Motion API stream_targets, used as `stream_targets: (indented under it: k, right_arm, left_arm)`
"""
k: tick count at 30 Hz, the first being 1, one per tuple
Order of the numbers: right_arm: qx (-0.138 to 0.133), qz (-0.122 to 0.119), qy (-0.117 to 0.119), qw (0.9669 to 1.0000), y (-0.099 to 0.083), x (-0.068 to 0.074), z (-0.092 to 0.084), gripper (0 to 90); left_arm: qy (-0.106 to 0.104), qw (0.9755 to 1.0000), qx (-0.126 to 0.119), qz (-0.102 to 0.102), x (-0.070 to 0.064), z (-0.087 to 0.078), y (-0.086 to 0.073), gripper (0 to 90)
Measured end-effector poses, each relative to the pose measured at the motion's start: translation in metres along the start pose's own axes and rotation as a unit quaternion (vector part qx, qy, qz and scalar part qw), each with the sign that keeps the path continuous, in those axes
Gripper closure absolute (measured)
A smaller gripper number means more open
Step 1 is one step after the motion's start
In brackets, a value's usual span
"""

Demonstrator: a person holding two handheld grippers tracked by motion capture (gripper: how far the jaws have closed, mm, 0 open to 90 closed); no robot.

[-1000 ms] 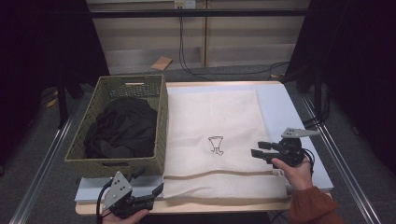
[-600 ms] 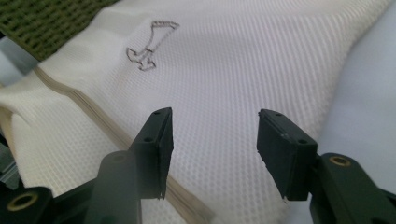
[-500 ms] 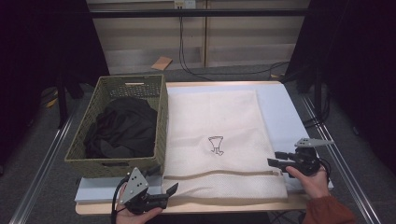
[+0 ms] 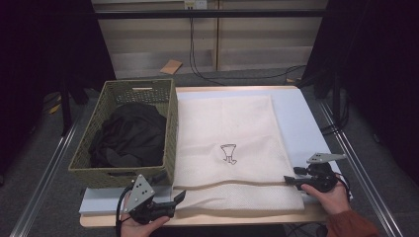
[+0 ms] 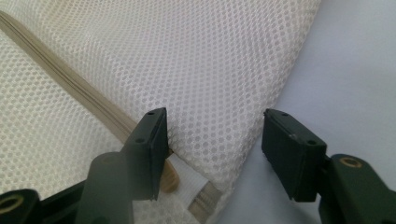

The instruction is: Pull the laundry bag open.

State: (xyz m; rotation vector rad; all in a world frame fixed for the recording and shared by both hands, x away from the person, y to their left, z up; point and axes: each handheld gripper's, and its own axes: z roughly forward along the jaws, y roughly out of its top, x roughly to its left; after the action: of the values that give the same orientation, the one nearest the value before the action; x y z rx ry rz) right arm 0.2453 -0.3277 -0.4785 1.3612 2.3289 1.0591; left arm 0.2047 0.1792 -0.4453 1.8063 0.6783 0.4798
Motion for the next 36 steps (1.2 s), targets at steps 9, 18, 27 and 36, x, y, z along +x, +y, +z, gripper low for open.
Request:
stream_targets:
  k: [9,18,27,36]
  right_arm:
    - [0.000,-0.019,-0.027,0.9995,-0.002,0.007,0.001,54.7]
    - [0.003,0.002,-0.014,0.9999,0.000,0.007,0.001,72.1]
    - [0.003,0.037,0.002,0.9993,0.003,0.004,0.002,83.0]
    - [-0.016,0.066,0.025,0.9974,0.005,-0.002,0.000,84.8]
  left_arm:
    - [-0.003,1.0000,0.001,-0.005,-0.003,0.002,0.000,18.2]
    - [-0.001,1.0000,0.003,0.002,-0.002,0.001,0.000,18.2]
    - [-0.002,1.0000,0.001,-0.001,-0.002,0.000,0.001,18.2]
    - [-0.010,0.9999,-0.004,0.002,-0.006,0.007,0.008,20.0]
